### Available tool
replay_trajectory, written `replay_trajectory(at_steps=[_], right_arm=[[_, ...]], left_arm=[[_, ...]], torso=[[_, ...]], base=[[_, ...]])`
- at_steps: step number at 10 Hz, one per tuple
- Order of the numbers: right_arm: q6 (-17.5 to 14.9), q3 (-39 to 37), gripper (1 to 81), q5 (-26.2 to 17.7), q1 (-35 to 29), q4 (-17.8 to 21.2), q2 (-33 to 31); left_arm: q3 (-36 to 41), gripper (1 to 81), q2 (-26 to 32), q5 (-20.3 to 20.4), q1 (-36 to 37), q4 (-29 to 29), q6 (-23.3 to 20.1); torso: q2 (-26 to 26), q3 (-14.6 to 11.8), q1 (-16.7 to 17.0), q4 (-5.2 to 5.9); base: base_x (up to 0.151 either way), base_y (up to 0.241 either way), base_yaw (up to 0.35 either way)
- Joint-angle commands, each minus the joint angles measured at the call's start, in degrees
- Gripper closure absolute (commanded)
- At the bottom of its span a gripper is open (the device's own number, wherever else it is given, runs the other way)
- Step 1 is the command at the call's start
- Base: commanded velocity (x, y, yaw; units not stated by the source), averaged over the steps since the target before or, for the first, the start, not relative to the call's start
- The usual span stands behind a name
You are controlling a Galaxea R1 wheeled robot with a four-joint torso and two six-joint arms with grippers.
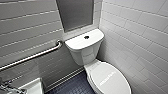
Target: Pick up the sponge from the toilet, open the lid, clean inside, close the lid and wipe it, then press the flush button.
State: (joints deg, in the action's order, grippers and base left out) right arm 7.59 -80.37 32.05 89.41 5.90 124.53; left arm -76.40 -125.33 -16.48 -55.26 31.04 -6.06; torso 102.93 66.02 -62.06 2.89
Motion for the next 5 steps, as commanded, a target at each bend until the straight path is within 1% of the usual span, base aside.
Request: replay_trajectory(at_steps=[1, 4, 5], right_arm=[[1.4, 9.4, 81.1, -0.1, -4.0, -1.6, -6.3], [1.3, 15.6, 81.1, -0.8, -10.9, -1.0, -11.3], [1.3, 17.4, 81.1, -1.3, -13.9, -0.5, -12.4]], left_arm=[[3.4, 1.0, 4.2, 2.6, -7.5, -4.4, -6.2], [0.1, 1.0, 1.5, 2.6, -13.4, -4.5, -11.1], [-2.6, 1.0, -0.4, 2.6, -15.4, -4.7, -11.3]], torso=[[0.0, 0.0, 0.0, 0.0], [0.0, 0.0, 0.0, 0.0], [0.0, 0.0, 0.0, 0.0]], base=[[0.0, 0.0, 0.0], [0.0, 0.0, 0.0], [0.0, 0.0, 0.0]])
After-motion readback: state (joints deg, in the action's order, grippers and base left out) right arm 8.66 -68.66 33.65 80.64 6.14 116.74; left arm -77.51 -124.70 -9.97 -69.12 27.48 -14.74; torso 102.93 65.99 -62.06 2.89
